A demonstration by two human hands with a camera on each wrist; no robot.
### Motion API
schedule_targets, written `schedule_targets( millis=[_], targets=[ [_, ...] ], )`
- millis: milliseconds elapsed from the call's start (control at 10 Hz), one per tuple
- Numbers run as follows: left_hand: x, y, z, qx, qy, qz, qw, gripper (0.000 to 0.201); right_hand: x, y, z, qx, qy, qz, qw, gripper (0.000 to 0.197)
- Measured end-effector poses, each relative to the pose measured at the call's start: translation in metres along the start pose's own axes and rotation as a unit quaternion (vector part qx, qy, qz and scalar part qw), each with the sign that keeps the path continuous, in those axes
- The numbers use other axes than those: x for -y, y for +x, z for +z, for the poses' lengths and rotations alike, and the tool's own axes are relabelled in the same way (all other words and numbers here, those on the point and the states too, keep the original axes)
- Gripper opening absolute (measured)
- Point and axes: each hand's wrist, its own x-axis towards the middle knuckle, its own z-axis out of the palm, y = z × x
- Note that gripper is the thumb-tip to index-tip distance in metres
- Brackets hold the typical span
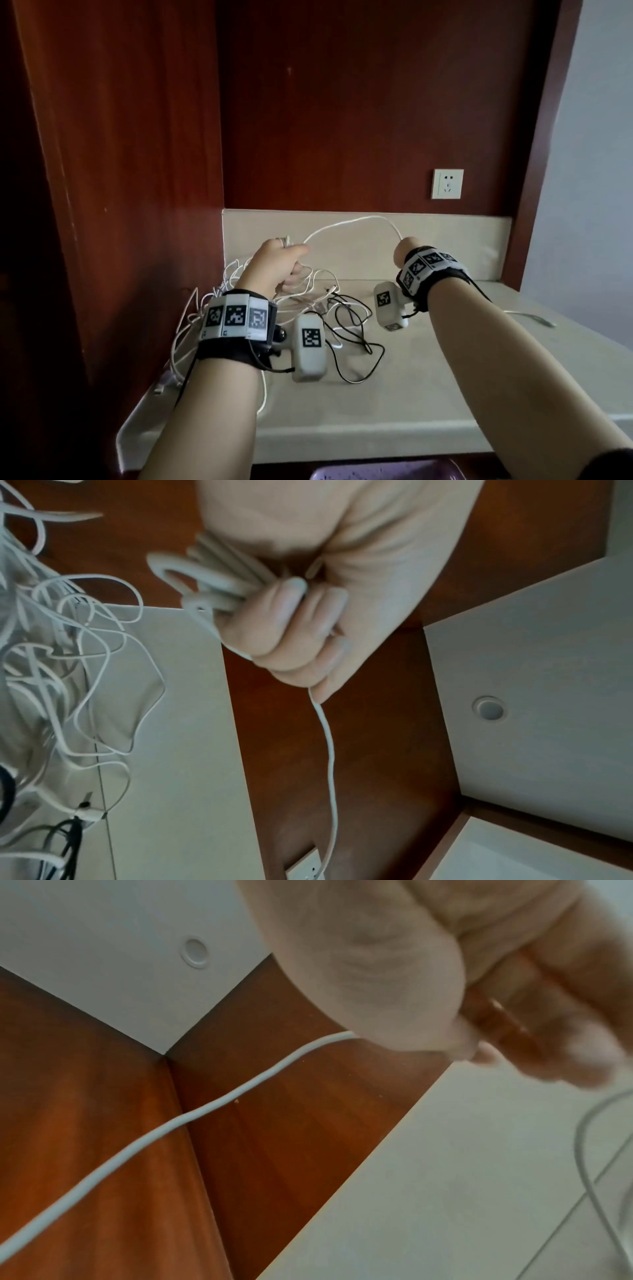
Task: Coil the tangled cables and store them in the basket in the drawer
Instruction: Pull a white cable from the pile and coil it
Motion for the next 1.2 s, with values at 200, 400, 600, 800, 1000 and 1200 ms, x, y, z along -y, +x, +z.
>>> schedule_targets(
  millis=[200,400,600,800,1000,1200],
  targets=[
    [0.018,0.004,0.013,0.027,0.081,-0.029,0.996,0.007,0.020,-0.010,-0.001,-0.084,0.082,-0.012,0.993,0.047],
    [0.036,-0.009,0.025,0.139,0.090,-0.061,0.984,0.019,0.016,-0.057,0.043,-0.049,0.076,-0.300,0.950,0.083],
    [0.051,-0.022,0.024,0.339,0.046,-0.026,0.939,0.032,0.002,-0.076,0.070,-0.061,0.171,-0.315,0.931,0.032],
    [0.076,-0.031,0.015,0.448,-0.199,0.001,0.872,0.055,-0.006,-0.084,0.059,-0.019,0.294,-0.311,0.903,0.017],
    [0.074,-0.036,0.015,0.455,-0.253,-0.064,0.851,0.077,-0.001,-0.098,0.052,0.016,0.332,-0.268,0.904,0.022],
    [0.064,-0.048,0.013,0.426,-0.156,-0.036,0.891,0.051,0.009,-0.097,0.055,-0.026,0.277,-0.300,0.912,0.032]
  ],
)
